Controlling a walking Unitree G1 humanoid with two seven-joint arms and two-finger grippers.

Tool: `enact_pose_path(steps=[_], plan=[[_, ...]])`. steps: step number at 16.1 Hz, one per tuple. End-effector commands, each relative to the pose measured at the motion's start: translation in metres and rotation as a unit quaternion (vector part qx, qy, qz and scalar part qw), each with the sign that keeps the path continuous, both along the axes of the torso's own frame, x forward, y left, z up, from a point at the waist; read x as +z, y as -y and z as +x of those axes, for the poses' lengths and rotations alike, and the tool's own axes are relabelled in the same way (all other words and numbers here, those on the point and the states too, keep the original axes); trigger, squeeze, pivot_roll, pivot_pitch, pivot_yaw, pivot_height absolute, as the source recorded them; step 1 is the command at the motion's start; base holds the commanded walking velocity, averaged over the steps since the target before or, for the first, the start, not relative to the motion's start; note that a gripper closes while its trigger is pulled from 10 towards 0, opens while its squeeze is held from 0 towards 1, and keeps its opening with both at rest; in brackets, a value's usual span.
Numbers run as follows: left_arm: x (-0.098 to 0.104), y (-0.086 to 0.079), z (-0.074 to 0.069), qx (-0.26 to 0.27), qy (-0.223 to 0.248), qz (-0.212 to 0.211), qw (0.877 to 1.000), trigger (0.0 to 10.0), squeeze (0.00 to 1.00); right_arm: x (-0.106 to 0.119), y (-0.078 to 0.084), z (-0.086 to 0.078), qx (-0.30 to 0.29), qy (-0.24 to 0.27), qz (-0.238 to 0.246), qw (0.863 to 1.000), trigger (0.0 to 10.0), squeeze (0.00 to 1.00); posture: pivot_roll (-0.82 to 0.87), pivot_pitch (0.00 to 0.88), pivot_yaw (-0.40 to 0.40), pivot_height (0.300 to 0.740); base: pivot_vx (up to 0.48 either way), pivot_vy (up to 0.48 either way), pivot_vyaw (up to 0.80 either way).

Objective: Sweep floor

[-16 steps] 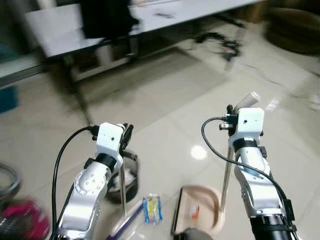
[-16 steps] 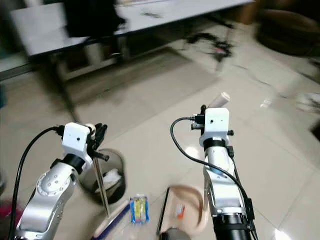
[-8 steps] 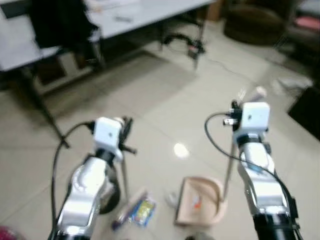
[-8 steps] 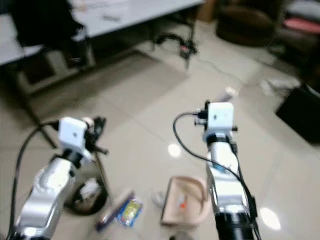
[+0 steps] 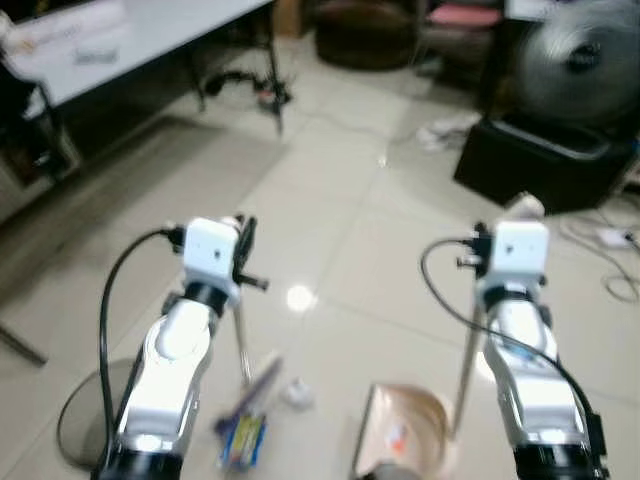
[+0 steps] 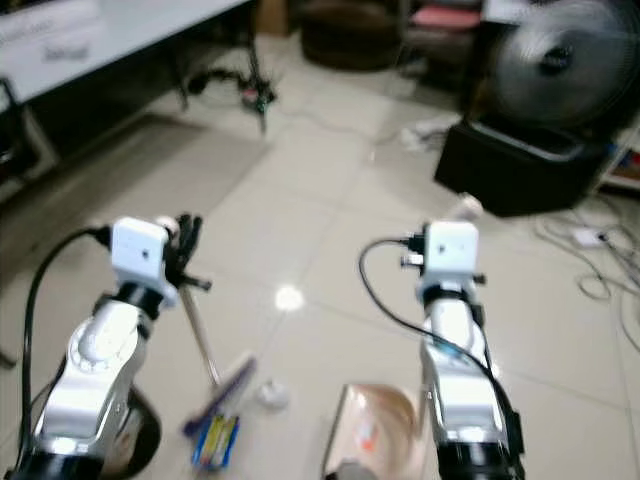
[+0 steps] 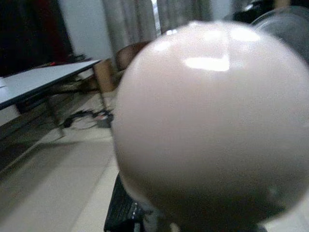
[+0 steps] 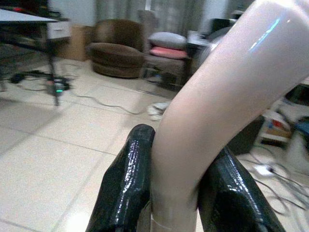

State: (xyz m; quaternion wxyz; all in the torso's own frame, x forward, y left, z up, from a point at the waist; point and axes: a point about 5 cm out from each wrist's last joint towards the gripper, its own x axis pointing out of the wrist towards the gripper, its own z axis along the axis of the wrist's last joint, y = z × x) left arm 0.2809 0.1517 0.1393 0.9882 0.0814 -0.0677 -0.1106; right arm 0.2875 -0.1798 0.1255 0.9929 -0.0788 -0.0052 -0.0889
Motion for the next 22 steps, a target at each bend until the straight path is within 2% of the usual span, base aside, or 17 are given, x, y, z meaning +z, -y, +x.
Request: enact_pose_path(steps=[1, 6, 16, 19, 22], plan=[[0.007, -0.0048, 0.0023, 0.007, 0.017, 0.011, 1.0, 10.0, 0.0, 0.0087, -0.0064, 0.0012, 0.011, 0.014, 0.007, 1.0, 10.0, 0.0, -0.03, 0.037, 0.034, 0.74, 0.0, 0.356, -0.8], [0.007, -0.0117, 0.0024, 0.018, 0.015, 0.016, 1.0, 10.0, 0.0, 0.0051, -0.007, 0.0002, 0.007, 0.005, 0.027, 1.0, 10.0, 0.0, -0.02, 0.041, 0.032, 0.74, 0.0, 0.385, -0.77], [0.0047, -0.0117, -0.0008, 0.016, 0.008, 0.023, 1.0, 10.0, 0.0, 0.005, -0.0126, 0.0029, 0.029, 0.005, 0.027, 0.999, 10.0, 0.0, 0.0, 0.049, 0.029, 0.74, 0.0, 0.388, 0.0], [0.005, -0.0121, -0.0017, 0.034, 0.019, 0.063, 0.997, 10.0, 0.0, 0.0059, -0.0121, 0.0047, 0.033, 0.008, 0.025, 0.999, 10.0, 0.0, 0.0, 0.051, 0.026, 0.74, 0.0, -0.32, 0.0], [0.0036, -0.0078, -0.0003, 0.031, 0.013, 0.037, 0.999, 10.0, 0.0, 0.0068, -0.0115, 0.0054, 0.033, 0.01, 0.023, 0.999, 10.0, 0.0, 0.0, 0.054, 0.029, 0.74, 0.0, -0.32, 0.0]])
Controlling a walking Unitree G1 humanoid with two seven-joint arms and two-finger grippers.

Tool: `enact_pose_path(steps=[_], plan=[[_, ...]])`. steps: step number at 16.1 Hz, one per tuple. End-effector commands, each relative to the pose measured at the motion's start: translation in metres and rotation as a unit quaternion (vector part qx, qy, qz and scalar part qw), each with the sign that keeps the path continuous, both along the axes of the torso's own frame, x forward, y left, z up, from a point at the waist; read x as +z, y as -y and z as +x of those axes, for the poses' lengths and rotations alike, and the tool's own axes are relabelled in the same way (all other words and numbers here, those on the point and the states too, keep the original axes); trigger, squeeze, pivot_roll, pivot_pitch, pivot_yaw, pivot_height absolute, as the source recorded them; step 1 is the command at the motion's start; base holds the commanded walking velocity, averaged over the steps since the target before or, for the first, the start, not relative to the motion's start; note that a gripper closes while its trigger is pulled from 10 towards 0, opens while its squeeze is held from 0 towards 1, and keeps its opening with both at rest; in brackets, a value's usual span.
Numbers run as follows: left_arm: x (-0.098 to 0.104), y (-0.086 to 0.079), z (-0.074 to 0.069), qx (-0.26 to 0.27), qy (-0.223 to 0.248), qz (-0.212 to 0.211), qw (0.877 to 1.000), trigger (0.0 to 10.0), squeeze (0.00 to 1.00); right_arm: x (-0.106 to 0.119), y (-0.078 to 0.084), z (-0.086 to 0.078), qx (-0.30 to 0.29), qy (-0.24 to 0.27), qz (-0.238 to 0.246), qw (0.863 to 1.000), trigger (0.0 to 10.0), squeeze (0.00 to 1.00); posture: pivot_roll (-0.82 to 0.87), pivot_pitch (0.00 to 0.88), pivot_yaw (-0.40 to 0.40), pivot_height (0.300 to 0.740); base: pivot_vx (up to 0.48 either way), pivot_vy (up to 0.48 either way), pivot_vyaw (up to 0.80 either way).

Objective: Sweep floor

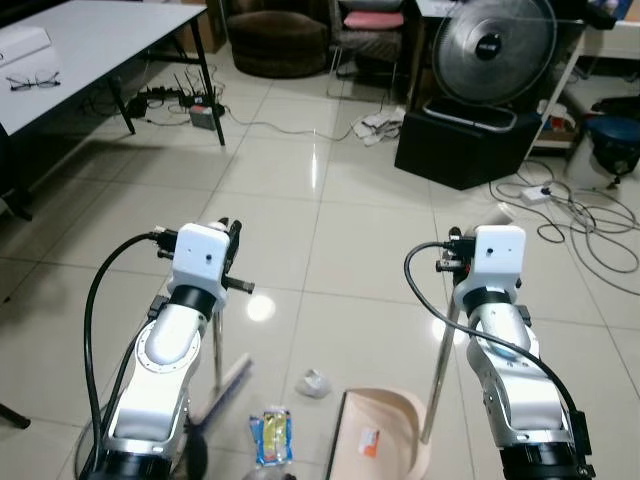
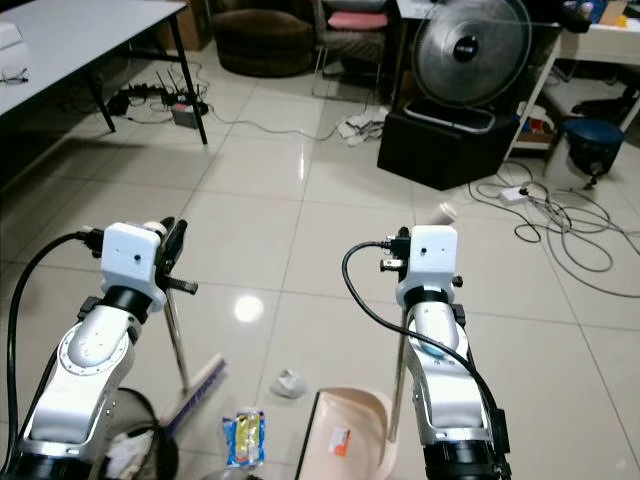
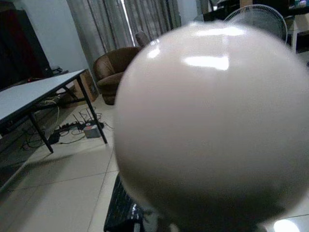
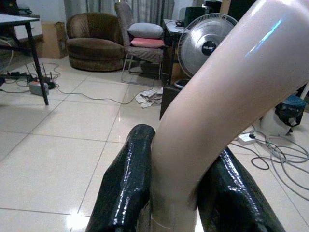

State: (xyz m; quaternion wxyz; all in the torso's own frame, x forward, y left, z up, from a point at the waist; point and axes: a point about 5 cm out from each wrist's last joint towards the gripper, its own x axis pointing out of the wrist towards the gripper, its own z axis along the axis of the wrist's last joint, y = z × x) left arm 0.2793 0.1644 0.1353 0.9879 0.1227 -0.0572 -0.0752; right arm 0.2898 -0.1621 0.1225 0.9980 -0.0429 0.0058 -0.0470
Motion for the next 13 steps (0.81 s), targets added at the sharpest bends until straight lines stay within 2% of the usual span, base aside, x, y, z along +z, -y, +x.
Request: enact_pose_path(steps=[1, 6, 8, 10, 13], plan=[[0.0072, 0.0056, 0.0021, -0.006, 0.012, -0.02, 1.0, 10.0, 0.0, 0.0097, 0.0066, 0.0032, -0.009, 0.022, -0.013, 1.0, 10.0, 0.0, 0.0, 0.055, 0.029, 0.74, 0.0, 0.0, 0.0], [0.0049, 0.0078, 0.003, -0.003, 0.007, -0.007, 1.0, 10.0, 0.0, 0.0102, 0.0082, 0.0033, -0.015, 0.026, -0.027, 0.999, 10.0, 0.0, -0.01, 0.059, 0.028, 0.74, 0.0, 0.0, 0.0], [0.0052, 0.0083, 0.0046, -0.001, 0.008, -0.002, 1.0, 10.0, 0.0, 0.0108, 0.006, 0.005, -0.002, 0.024, -0.054, 0.998, 10.0, 0.0, 0.0, 0.058, 0.028, 0.74, 0.0, 0.0, 0.0], [0.0056, 0.0085, 0.0051, -0.002, 0.009, -0.009, 1.0, 10.0, 0.0, 0.0109, 0.0038, 0.0058, 0.005, 0.023, -0.066, 0.998, 10.0, 0.0, -0.01, 0.056, 0.03, 0.74, 0.0, 0.0, 0.8], [0.0053, 0.009, 0.0044, -0.002, 0.007, -0.011, 1.0, 10.0, 0.0, 0.0091, 0.002, 0.0065, 0.011, 0.02, -0.07, 0.997, 10.0, 0.0, -0.01, 0.053, 0.029, 0.74, 0.274, 0.0, 0.8]])
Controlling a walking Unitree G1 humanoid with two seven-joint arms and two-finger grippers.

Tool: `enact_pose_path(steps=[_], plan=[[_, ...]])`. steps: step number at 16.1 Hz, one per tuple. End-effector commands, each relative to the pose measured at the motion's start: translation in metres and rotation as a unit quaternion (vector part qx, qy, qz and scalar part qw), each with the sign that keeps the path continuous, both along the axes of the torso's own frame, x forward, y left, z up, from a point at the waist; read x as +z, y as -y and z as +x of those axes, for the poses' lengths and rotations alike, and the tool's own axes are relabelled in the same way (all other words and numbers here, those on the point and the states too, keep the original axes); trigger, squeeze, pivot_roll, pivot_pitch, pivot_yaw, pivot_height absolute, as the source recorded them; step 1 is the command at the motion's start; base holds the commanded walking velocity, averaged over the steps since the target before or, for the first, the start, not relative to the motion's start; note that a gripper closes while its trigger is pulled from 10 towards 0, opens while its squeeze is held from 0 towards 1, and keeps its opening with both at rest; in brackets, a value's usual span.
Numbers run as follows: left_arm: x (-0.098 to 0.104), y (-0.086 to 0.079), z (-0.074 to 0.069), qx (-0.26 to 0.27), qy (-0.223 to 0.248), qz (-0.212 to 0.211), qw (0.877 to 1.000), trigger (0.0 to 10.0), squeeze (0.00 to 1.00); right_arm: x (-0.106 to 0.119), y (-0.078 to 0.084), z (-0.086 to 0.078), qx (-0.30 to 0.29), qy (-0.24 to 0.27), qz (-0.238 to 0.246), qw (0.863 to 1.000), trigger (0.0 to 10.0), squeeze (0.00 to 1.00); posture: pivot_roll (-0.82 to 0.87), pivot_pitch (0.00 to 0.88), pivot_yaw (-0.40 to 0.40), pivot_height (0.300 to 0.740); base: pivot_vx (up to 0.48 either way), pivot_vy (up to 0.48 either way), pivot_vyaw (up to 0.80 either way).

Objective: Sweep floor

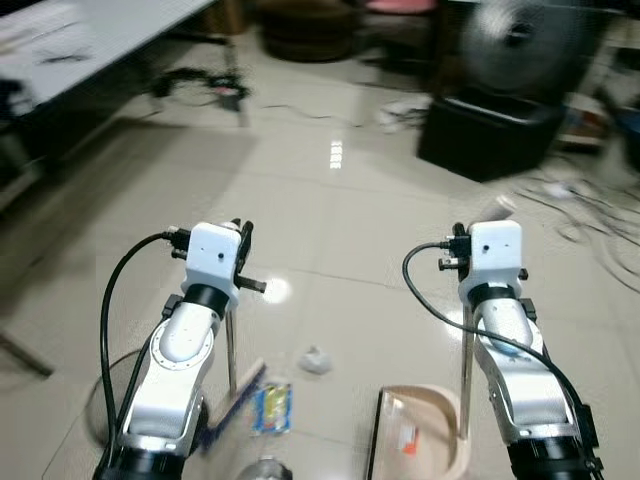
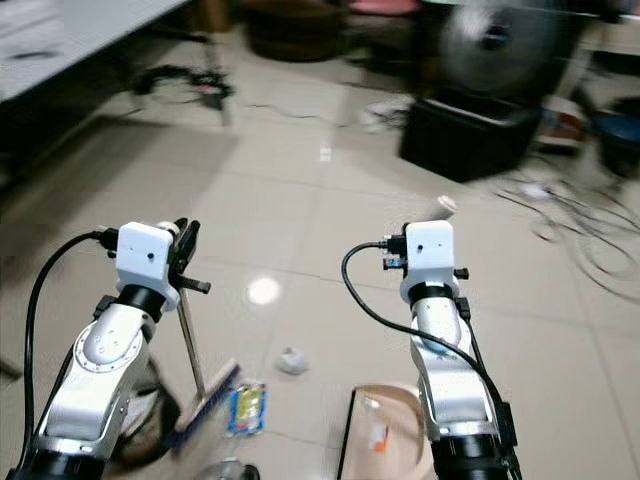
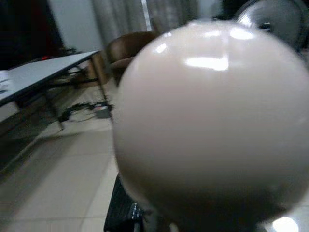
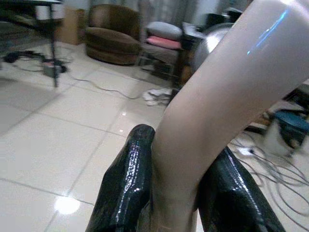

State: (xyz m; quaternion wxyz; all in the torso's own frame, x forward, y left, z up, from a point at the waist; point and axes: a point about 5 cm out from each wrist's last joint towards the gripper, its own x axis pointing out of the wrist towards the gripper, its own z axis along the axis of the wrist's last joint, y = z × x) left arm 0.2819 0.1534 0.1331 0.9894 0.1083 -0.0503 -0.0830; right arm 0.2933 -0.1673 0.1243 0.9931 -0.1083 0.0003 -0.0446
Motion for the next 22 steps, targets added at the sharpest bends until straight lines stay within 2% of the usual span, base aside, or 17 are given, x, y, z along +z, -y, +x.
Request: enact_pose_path(steps=[1, 4, 10, 13, 15, 18, 20, 22], plan=[[0.007, -0.002, 0.002, 0.006, 0.016, 0.002, 1.0, 10.0, 0.0, 0.007, -0.004, 0.003, 0.012, 0.016, -0.005, 1.0, 10.0, 0.0, 0.0, 0.051, 0.027, 0.74, 0.296, 0.0, 0.8], [0.006, -0.001, 0.0, 0.004, 0.012, 0.003, 1.0, 10.0, 0.0, 0.005, -0.007, 0.003, 0.018, 0.015, 0.005, 1.0, 10.0, 0.0, 0.0, 0.047, 0.026, 0.74, 0.296, 0.0, 0.74], [0.0, 0.007, -0.001, -0.013, 0.002, -0.002, 1.0, 10.0, 0.0, 0.0, 0.0, -0.001, -0.006, 0.007, 0.014, 1.0, 10.0, 0.0, -0.01, 0.049, 0.034, 0.74, 0.097, 0.0, 0.0], [-0.004, 0.005, 0.003, 0.004, -0.003, -0.011, 1.0, 10.0, 0.0, -0.002, 0.0, -0.001, -0.008, 0.014, 0.005, 1.0, 10.0, 0.0, 0.0, 0.062, 0.033, 0.74, 0.0, 0.0, 0.0], [-0.003, 0.001, 0.01, 0.035, 0.013, -0.012, 0.999, 10.0, 0.0, -0.004, 0.0, 0.002, -0.005, 0.026, -0.002, 1.0, 10.0, 0.0, 0.0, 0.085, 0.037, 0.74, 0.0, 0.0, 0.0], [0.0, 0.002, 0.017, 0.054, 0.036, -0.028, 0.997, 10.0, 0.0, -0.001, -0.003, 0.009, 0.017, 0.041, -0.004, 0.999, 10.0, 0.0, 0.01, 0.115, 0.034, 0.74, 0.0, 0.0, 0.0], [-0.002, 0.0, 0.021, 0.081, 0.043, -0.051, 0.994, 10.0, 0.0, 0.005, -0.005, 0.016, 0.025, 0.069, 0.0, 0.997, 10.0, 0.0, 0.01, 0.146, 0.027, 0.74, 0.0, 0.0, 0.0], [-0.005, 0.001, 0.023, 0.094, 0.049, -0.053, 0.993, 10.0, 0.0, 0.004, -0.006, 0.024, 0.026, 0.073, 0.002, 0.997, 10.0, 0.0, 0.01, 0.178, 0.022, 0.74, 0.0, 0.0, 0.0]])
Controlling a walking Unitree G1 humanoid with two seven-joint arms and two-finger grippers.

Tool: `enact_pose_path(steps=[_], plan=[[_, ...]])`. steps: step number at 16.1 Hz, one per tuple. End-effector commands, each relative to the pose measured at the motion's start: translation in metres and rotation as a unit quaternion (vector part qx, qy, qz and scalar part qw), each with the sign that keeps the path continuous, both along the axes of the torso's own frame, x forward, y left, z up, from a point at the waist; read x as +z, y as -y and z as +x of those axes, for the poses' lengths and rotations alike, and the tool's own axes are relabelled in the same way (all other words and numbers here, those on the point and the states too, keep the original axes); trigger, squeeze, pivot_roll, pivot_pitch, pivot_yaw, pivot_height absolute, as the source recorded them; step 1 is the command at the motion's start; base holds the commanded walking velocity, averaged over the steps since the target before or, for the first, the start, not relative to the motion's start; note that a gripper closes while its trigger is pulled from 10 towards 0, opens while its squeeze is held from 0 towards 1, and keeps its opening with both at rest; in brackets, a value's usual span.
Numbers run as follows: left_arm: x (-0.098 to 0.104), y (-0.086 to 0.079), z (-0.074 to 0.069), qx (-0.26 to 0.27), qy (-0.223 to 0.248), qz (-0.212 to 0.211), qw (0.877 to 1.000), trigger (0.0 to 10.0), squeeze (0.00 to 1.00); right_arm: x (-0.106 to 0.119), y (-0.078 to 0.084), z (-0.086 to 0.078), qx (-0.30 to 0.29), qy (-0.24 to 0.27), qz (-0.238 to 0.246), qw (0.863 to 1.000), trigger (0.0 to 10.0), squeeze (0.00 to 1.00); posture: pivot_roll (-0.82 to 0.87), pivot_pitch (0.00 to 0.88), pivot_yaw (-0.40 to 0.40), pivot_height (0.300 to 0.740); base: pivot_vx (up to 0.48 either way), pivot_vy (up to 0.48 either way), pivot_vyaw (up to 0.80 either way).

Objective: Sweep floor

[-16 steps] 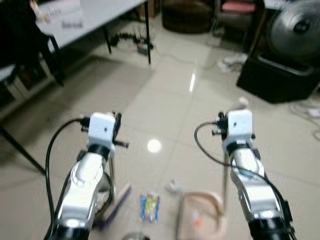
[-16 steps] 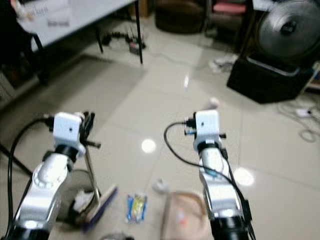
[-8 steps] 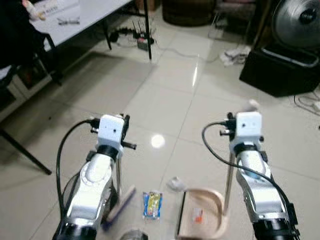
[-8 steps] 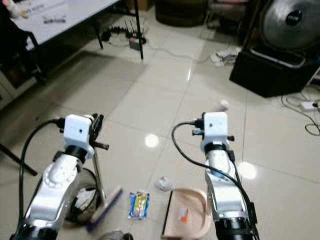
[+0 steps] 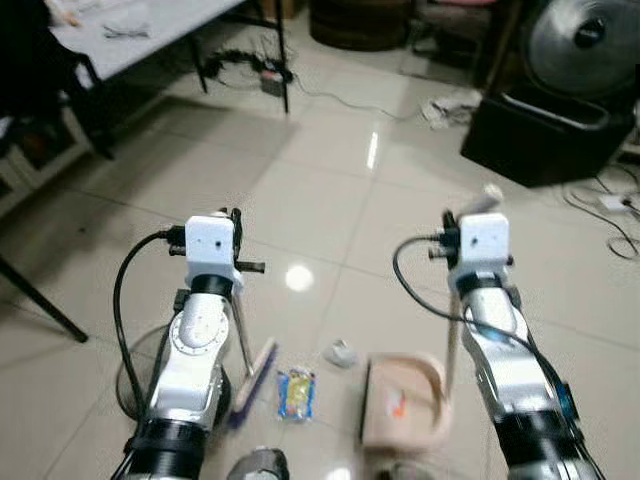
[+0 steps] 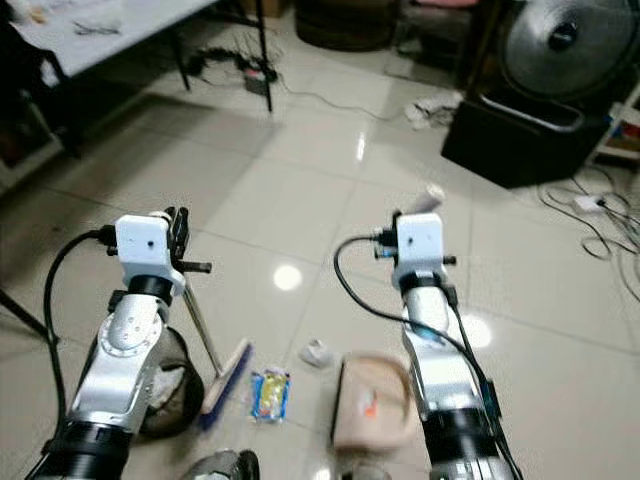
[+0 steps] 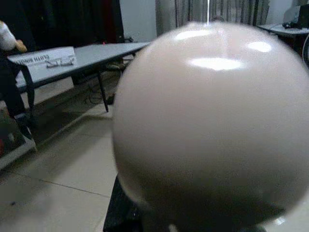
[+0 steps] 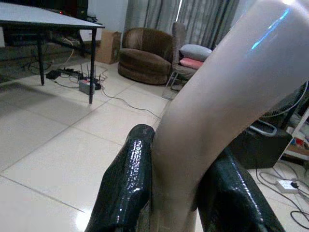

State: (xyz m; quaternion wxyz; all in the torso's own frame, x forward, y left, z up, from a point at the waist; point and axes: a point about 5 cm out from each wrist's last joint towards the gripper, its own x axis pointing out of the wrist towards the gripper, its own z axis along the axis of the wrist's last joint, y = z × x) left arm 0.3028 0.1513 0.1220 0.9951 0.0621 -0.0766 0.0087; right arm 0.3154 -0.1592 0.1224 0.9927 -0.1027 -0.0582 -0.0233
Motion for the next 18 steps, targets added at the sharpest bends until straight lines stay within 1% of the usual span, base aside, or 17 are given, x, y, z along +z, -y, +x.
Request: enact_pose_path(steps=[1, 2, 4, 5, 7, 8, 9, 10, 11, 12, 15, 16, 17, 18], plan=[[0.004, 0.002, 0.002, 0.005, 0.018, 0.005, 1.0, 10.0, 0.0, 0.005, 0.003, 0.005, -0.003, 0.02, -0.009, 1.0, 10.0, 0.0, 0.02, 0.219, 0.021, 0.74, 0.0, 0.0, 0.0], [0.002, 0.005, 0.001, 0.0, 0.021, 0.01, 1.0, 10.0, 0.0, 0.004, 0.005, 0.007, -0.006, 0.027, -0.017, 0.999, 10.0, 0.0, 0.03, 0.239, 0.019, 0.74, 0.0, 0.0, 0.0], [-0.001, 0.007, 0.0, 0.003, 0.031, 0.031, 0.999, 10.0, 0.0, 0.002, 0.01, 0.01, -0.014, 0.038, -0.012, 0.999, 10.0, 0.0, 0.04, 0.283, 0.024, 0.74, 0.0, 0.0, 0.0], [0.0, 0.007, 0.0, 0.008, 0.04, 0.037, 0.999, 10.0, 0.0, -0.001, 0.009, 0.012, -0.007, 0.041, -0.018, 0.999, 10.0, 0.0, 0.04, 0.305, 0.027, 0.74, 0.0, 0.0, 0.0], [0.003, 0.007, 0.0, 0.013, 0.053, 0.037, 0.998, 10.0, 0.0, -0.005, 0.007, 0.015, 0.003, 0.04, -0.025, 0.999, 10.0, 0.0, 0.05, 0.326, 0.029, 0.74, 0.0, 0.0, 0.0], [0.005, 0.009, 0.002, 0.013, 0.06, 0.033, 0.998, 10.0, 0.0, -0.007, 0.005, 0.017, 0.01, 0.05, -0.023, 0.998, 10.0, 0.0, 0.05, 0.335, 0.03, 0.74, 0.0, 0.0, 0.0], [0.006, 0.012, 0.003, 0.011, 0.063, 0.028, 0.998, 10.0, 0.0, -0.005, 0.001, 0.018, 0.015, 0.065, -0.01, 0.998, 10.0, 0.0, 0.05, 0.344, 0.029, 0.74, 0.0, 0.0, 0.0], [0.005, 0.016, 0.003, 0.008, 0.063, 0.023, 0.998, 10.0, 0.0, -0.004, -0.003, 0.02, 0.019, 0.072, 0.008, 0.997, 10.0, 0.0, 0.05, 0.355, 0.031, 0.74, 0.0, 0.0, 0.0], [0.004, 0.018, 0.003, 0.006, 0.063, 0.021, 0.998, 10.0, 0.0, -0.004, -0.009, 0.021, 0.027, 0.076, 0.009, 0.997, 10.0, 0.0, 0.04, 0.365, 0.026, 0.74, 0.0, 0.0, 0.0], [0.0, 0.022, 0.001, 0.006, 0.057, 0.017, 0.998, 10.0, 0.0, -0.008, -0.019, 0.021, 0.048, 0.074, 0.006, 0.996, 10.0, 0.0, 0.04, 0.369, 0.021, 0.74, 0.0, 0.0, 0.0], [-0.009, 0.027, -0.007, 0.004, 0.041, 0.006, 0.999, 10.0, 0.0, -0.021, -0.042, 0.015, 0.083, 0.058, 0.0, 0.995, 10.0, 0.0, 0.04, 0.378, 0.018, 0.74, 0.0, 0.0, 0.0], [-0.01, 0.027, -0.007, 0.009, 0.038, -0.005, 0.999, 10.0, 0.0, -0.027, -0.049, 0.011, 0.092, 0.051, -0.005, 0.994, 10.0, 0.0, 0.04, 0.381, 0.017, 0.74, 0.0, 0.0, 0.0], [-0.006, 0.028, -0.006, 0.018, 0.039, -0.03, 0.999, 10.0, 0.0, -0.034, -0.056, 0.006, 0.102, 0.045, -0.001, 0.994, 10.0, 0.0, 0.04, 0.381, 0.017, 0.74, 0.0, 0.0, 0.0], [-0.001, 0.03, -0.002, 0.02, 0.042, -0.053, 0.997, 10.0, 0.0, -0.037, -0.06, 0.003, 0.104, 0.039, 0.007, 0.994, 10.0, 0.0, 0.04, 0.379, 0.017, 0.74, 0.0, 0.0, 0.0]])
